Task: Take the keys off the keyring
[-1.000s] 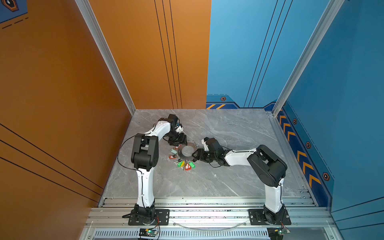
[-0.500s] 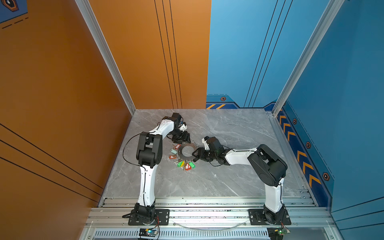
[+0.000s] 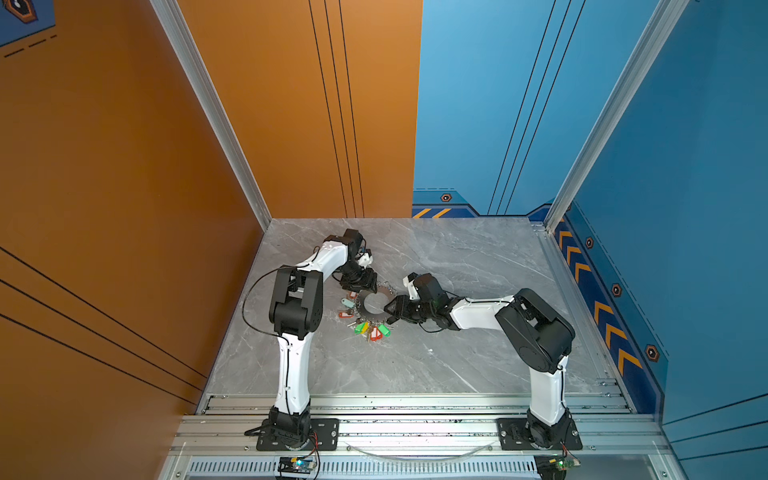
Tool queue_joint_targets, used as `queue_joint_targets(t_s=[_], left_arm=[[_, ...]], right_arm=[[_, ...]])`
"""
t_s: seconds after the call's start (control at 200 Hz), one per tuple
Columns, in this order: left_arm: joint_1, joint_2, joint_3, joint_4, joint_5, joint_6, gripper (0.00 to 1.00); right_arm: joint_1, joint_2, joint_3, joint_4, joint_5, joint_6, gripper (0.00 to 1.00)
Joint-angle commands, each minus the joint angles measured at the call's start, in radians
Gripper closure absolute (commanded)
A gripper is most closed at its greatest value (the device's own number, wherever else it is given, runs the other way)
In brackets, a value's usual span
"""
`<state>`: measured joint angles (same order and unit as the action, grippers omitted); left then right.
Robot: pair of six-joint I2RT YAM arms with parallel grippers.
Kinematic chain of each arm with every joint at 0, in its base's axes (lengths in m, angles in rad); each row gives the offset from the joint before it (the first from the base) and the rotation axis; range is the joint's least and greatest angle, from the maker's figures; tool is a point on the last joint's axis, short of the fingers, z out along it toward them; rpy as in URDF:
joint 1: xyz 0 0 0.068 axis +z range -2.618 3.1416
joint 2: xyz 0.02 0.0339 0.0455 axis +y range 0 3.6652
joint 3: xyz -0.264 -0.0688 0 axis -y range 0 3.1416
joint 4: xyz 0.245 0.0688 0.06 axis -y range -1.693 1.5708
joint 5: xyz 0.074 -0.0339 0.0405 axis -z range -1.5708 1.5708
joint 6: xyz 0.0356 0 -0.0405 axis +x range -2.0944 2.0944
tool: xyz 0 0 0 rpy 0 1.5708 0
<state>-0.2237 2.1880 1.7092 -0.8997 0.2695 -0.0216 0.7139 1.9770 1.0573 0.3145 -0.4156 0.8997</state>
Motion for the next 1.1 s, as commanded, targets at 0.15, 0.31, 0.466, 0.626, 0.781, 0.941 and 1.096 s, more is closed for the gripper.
queue_joint_targets(t_s=[0.15,0.31,0.466,0.626,0.781,0.941,1.096], left_arm=[[0.0,0.011,-0.089,-0.08,0.016,-0.009,0.32],[-0.011,0.01,-0.106,-0.08,0.096,-0.026,0.33],[-0.006,0.007,-0.102,-0.077,0.144,-0.046,0.34],[0.011,-0.003,-0.097,-0.073,0.231,-0.07,0.39],[0.028,-0.039,-0.097,-0.05,0.314,-0.103,0.4],[0.037,-0.066,-0.094,-0.05,0.384,-0.112,0.41],[0.055,-0.094,-0.114,-0.034,0.448,-0.126,0.42]], right_arm=[[0.002,0.029,-0.005,-0.014,-0.002,0.027,0.47],[0.004,0.057,0.008,0.023,-0.01,0.054,0.47],[0.007,0.077,0.02,0.043,-0.02,0.065,0.48],[0.005,0.073,0.02,0.033,-0.01,0.062,0.48],[0.007,0.075,0.013,0.015,-0.003,0.047,0.49],[0.006,0.07,0.001,0.022,-0.009,0.044,0.49],[0.001,0.053,-0.014,0.023,-0.02,0.044,0.49]])
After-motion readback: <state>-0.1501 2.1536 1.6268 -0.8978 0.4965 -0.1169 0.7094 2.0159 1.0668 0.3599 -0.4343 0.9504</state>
